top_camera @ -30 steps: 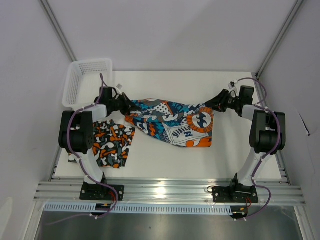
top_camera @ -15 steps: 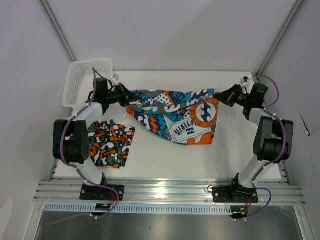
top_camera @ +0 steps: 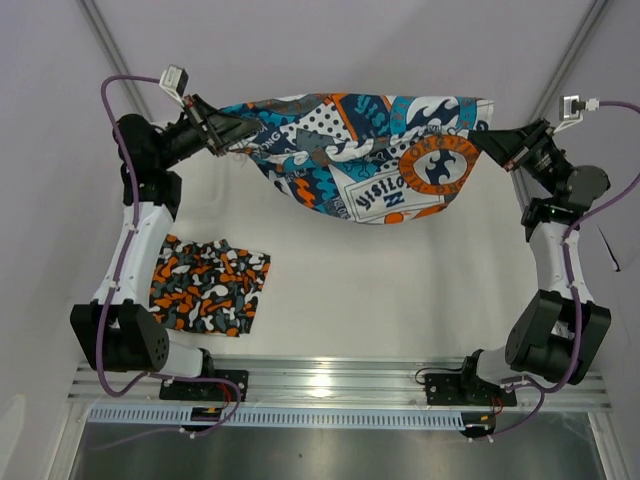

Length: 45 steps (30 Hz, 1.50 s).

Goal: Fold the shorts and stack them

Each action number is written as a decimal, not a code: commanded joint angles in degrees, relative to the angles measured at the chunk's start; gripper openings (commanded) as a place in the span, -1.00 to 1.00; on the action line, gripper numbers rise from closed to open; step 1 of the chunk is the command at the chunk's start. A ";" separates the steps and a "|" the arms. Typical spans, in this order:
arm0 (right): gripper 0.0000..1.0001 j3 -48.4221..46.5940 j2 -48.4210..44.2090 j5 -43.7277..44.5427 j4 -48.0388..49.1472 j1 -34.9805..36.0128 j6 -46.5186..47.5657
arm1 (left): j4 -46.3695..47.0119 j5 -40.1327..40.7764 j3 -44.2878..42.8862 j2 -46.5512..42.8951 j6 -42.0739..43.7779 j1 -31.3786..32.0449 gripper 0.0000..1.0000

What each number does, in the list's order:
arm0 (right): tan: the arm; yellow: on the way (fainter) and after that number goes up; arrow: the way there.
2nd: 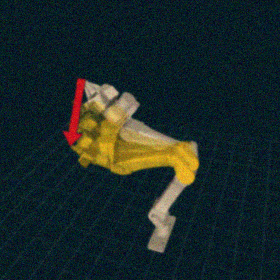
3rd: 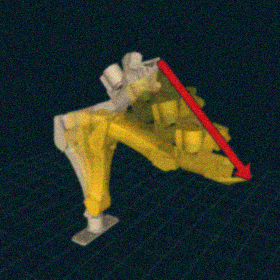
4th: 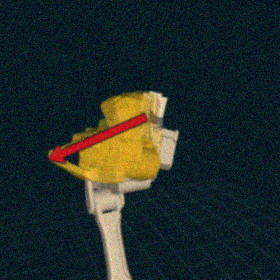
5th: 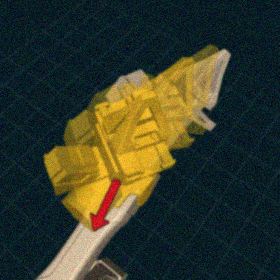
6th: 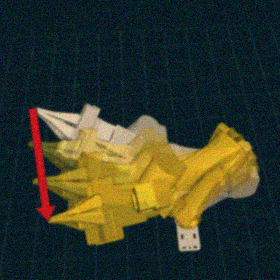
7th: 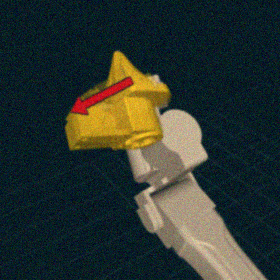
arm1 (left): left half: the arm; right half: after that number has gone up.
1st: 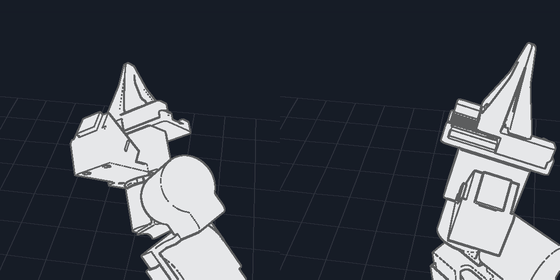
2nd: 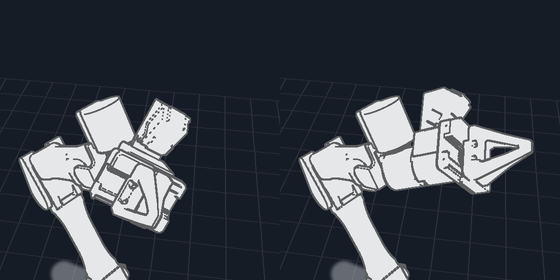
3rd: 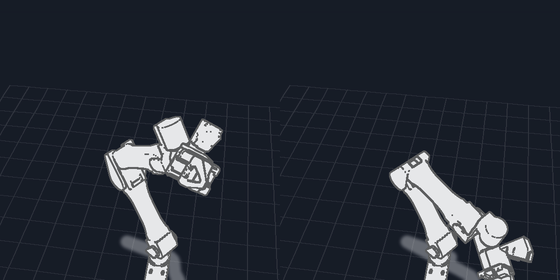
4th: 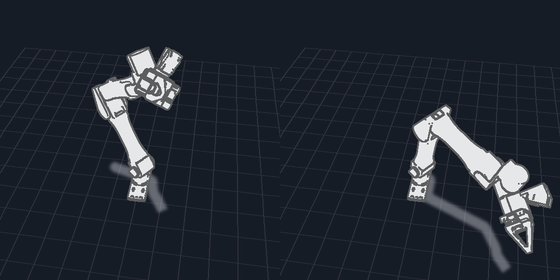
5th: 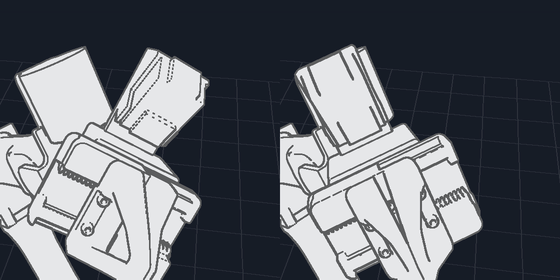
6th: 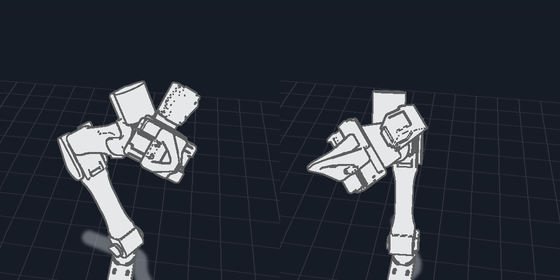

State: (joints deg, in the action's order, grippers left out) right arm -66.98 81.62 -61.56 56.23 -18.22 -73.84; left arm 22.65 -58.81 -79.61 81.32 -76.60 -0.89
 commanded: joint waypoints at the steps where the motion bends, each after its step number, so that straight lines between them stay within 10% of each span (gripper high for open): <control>1: -1.00 4.92 -2.87 -2.25 20.20 -1.98 -11.93 | 5.56 -3.42 2.71 -2.56 -7.52 -1.66 -1.00; 6: -1.00 3.36 -4.29 -0.06 17.09 -5.16 -10.80 | 17.82 -5.44 1.92 -1.17 -18.39 -5.00 -1.00; 11: -1.00 -5.16 0.55 2.24 -8.47 -1.83 -2.55 | 11.63 -3.34 -3.53 4.90 -16.13 -4.39 -1.00; 17: -1.00 -16.25 -7.51 1.61 -47.95 15.39 39.69 | 0.04 -2.81 -6.86 2.18 -5.52 -0.52 -1.00; 35: -1.00 -7.92 5.47 -1.10 -27.79 -1.38 3.02 | 6.62 -3.51 0.25 6.04 -11.92 -7.02 -1.00; 45: -1.00 -9.13 5.47 -1.98 -36.71 2.57 13.90 | -11.75 0.36 -1.77 6.04 4.70 -3.95 -1.00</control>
State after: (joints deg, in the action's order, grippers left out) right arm -74.65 87.55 -63.86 19.25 -15.79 -62.70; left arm 14.35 -60.29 -79.18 87.70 -76.62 -5.23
